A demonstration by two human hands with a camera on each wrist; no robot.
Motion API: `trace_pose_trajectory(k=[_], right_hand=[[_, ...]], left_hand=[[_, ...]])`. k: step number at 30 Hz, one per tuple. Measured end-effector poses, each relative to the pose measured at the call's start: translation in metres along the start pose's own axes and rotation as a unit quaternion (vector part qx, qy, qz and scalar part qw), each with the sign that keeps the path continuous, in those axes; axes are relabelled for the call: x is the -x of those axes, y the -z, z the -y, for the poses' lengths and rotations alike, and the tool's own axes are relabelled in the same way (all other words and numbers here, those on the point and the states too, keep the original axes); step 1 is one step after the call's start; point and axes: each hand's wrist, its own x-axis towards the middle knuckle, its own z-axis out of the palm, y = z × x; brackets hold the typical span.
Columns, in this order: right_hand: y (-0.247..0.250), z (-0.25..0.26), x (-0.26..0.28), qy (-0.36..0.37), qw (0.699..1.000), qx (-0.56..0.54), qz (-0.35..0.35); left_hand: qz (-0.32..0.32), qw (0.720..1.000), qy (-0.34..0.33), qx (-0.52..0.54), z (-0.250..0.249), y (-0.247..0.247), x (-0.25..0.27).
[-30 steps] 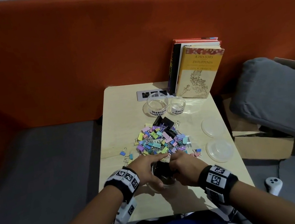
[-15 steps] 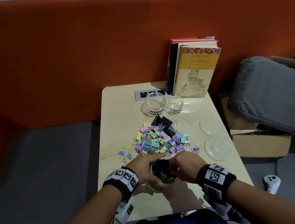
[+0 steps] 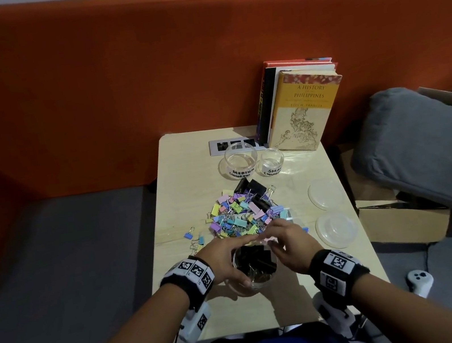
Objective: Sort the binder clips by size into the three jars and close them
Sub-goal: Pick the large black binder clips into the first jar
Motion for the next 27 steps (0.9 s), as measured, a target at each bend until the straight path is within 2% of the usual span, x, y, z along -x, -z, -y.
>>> trace_pose_trajectory(k=[2, 8, 13, 19, 27], right_hand=[[0.004, -0.004, -0.002, -0.052, 0.998, -0.017, -0.029], [0.019, -0.022, -0.015, -0.134, 0.991, 0.014, -0.015], [0.036, -0.024, -0.036, -0.140, 0.983, 0.108, 0.044], [0.048, -0.026, -0.078, -0.121, 0.982, 0.141, 0.039], [0.033, -0.030, -0.110, -0.160, 0.965, 0.177, 0.108]], left_hand=[[0.000, 1.000, 0.002, -0.004, 0.000, 0.000, 0.000], [-0.005, 1.000, 0.003, -0.009, 0.001, -0.002, 0.000], [-0.005, 1.000, 0.011, 0.000, 0.000, -0.001, -0.002], [-0.005, 1.000, 0.023, 0.013, -0.001, -0.002, -0.001], [-0.011, 0.999, 0.039, 0.031, -0.002, -0.002, 0.001]])
